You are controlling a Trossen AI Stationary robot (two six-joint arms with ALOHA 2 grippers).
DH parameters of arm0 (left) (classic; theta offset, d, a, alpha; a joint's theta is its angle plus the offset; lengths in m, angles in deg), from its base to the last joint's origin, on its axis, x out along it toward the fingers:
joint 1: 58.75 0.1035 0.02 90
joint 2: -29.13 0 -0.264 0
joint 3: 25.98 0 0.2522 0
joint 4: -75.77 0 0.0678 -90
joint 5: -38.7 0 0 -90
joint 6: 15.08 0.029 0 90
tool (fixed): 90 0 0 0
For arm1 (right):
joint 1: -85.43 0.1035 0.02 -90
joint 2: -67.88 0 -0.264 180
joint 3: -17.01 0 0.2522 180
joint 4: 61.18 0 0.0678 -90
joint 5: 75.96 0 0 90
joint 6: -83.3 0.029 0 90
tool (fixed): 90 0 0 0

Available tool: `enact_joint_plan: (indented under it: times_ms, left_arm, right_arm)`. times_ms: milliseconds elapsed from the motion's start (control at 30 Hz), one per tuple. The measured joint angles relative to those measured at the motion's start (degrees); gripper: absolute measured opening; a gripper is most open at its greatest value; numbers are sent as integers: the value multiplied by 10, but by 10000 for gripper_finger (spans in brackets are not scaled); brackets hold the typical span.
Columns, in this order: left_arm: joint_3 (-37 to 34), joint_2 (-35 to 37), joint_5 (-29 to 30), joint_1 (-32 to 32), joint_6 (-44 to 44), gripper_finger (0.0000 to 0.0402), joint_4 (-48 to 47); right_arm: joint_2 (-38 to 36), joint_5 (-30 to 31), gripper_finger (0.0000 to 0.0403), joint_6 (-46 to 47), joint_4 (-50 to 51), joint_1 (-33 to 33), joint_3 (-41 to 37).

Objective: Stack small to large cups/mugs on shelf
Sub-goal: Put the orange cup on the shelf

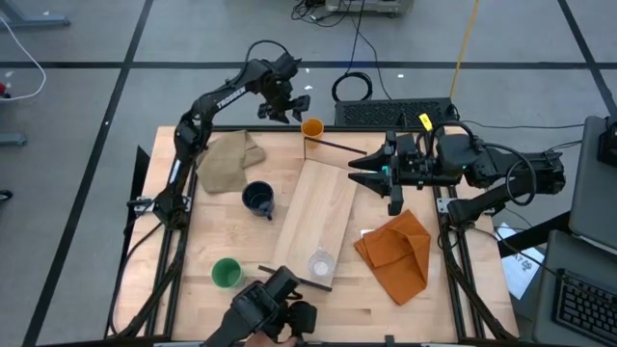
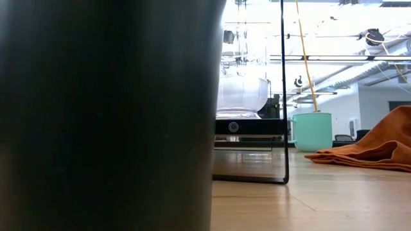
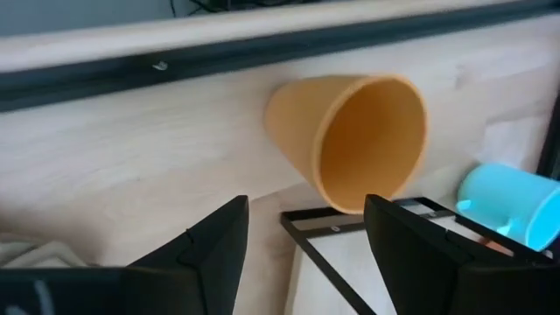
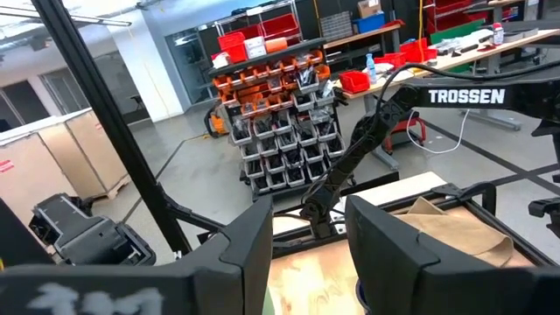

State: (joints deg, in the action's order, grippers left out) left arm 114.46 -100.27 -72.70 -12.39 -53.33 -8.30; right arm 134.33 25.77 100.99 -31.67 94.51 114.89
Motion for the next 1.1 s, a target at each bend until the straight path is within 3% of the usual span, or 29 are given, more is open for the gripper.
enact_joint_plan:
  times_ms: [400,1100]
  left_arm:
    - [0,-26,-26,-29,-7,230,13]
    - [0,-28,4,-26,-13,230,-1]
  right_arm:
    - [0,0,137,10,12,0,0]
    - [0,0,137,10,12,0,0]
